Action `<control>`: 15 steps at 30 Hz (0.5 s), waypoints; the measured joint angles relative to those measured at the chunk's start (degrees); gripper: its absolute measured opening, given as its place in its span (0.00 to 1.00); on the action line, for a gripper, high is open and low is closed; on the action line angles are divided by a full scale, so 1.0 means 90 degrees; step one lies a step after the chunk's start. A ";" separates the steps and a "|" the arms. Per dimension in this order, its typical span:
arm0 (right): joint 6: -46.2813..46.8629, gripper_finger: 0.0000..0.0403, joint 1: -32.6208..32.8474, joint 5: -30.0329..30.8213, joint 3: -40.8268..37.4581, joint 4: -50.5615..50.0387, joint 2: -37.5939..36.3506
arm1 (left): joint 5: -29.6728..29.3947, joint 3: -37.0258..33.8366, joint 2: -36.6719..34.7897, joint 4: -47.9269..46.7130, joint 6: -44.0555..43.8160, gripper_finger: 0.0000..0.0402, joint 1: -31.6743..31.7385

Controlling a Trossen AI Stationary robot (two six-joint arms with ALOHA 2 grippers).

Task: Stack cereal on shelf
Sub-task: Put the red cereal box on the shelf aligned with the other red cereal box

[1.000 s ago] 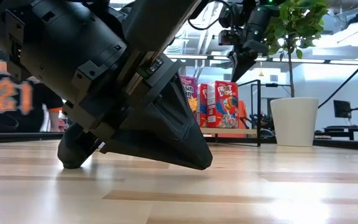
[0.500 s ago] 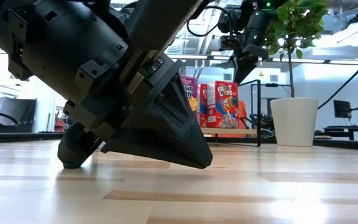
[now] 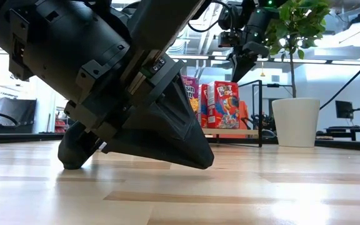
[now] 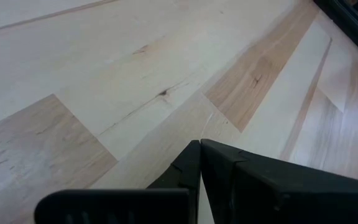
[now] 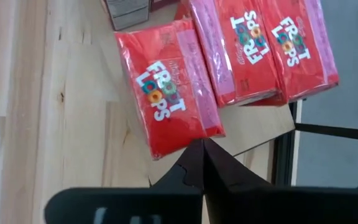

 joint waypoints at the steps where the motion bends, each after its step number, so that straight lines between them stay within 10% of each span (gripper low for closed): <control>1: -0.0002 0.04 -0.0002 0.0003 0.0000 0.0008 -0.0002 | 0.0000 0.0000 0.0000 0.0001 -0.0007 0.00 0.0000; 15: 0.0073 0.06 -0.0261 -0.0002 0.0001 -0.0130 0.0034 | -0.0002 0.0000 0.0000 -0.0001 -0.0036 0.00 0.0000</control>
